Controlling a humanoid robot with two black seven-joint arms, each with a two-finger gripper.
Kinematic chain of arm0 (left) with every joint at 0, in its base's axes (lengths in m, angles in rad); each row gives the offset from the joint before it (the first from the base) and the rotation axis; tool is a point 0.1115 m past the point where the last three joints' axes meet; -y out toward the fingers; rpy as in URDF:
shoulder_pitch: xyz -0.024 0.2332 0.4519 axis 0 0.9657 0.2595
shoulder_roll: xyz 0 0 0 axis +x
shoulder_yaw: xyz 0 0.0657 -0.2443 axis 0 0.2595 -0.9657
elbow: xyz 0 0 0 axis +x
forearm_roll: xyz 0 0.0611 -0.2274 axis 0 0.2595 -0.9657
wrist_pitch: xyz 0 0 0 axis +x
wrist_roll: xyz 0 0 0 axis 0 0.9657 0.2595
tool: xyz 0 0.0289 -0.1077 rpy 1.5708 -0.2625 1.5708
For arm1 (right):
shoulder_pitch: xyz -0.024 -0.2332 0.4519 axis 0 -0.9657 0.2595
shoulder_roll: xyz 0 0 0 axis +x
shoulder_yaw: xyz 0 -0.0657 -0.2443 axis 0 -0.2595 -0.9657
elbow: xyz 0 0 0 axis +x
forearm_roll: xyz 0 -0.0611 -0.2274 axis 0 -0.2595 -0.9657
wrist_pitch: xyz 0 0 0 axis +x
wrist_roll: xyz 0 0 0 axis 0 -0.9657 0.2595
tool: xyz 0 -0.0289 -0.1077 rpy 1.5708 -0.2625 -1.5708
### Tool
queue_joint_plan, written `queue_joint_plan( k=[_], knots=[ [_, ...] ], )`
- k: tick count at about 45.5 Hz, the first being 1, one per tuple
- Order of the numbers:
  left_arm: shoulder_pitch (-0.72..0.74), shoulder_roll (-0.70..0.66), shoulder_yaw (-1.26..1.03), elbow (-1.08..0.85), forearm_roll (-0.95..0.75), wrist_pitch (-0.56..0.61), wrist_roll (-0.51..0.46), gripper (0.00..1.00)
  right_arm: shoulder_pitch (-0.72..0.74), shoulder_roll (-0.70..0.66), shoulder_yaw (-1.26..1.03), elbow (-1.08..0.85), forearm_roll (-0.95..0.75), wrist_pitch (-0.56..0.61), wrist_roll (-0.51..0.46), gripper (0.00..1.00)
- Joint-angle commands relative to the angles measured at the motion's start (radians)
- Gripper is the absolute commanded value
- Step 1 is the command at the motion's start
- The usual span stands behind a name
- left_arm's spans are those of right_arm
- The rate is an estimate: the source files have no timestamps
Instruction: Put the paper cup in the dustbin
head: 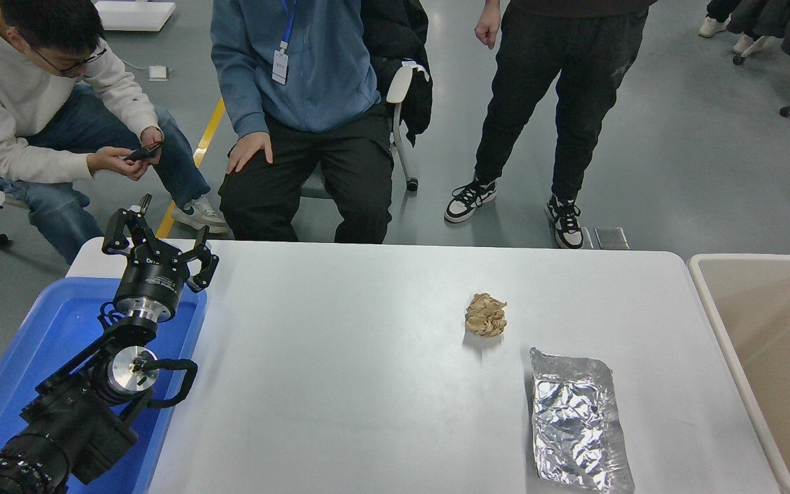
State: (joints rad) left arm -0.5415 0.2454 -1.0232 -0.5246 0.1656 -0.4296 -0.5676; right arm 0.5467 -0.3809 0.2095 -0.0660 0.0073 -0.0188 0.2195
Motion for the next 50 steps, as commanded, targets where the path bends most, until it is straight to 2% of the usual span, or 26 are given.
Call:
queue_joint_plan(
  k=[1, 35, 42, 50],
  knots=[
    [0.000, 0.000, 0.000, 0.000, 0.000, 0.000, 0.000, 1.00, 0.002, 0.001, 0.001, -0.005, 0.000, -0.006, 0.001, 0.99],
    [0.000, 0.000, 0.000, 0.000, 0.000, 0.000, 0.000, 1.00, 0.035, -0.013, -0.058, -0.003, -0.018, 0.014, 0.003, 1.00],
    [0.000, 0.000, 0.000, 0.000, 0.000, 0.000, 0.000, 1.00, 0.048, -0.021, -0.015, 0.014, 0.006, 0.017, 0.011, 1.00],
    [0.000, 0.000, 0.000, 0.000, 0.000, 0.000, 0.000, 1.00, 0.081, -0.047, 0.159, 0.106, 0.034, 0.030, 0.047, 1.00]
  ],
)
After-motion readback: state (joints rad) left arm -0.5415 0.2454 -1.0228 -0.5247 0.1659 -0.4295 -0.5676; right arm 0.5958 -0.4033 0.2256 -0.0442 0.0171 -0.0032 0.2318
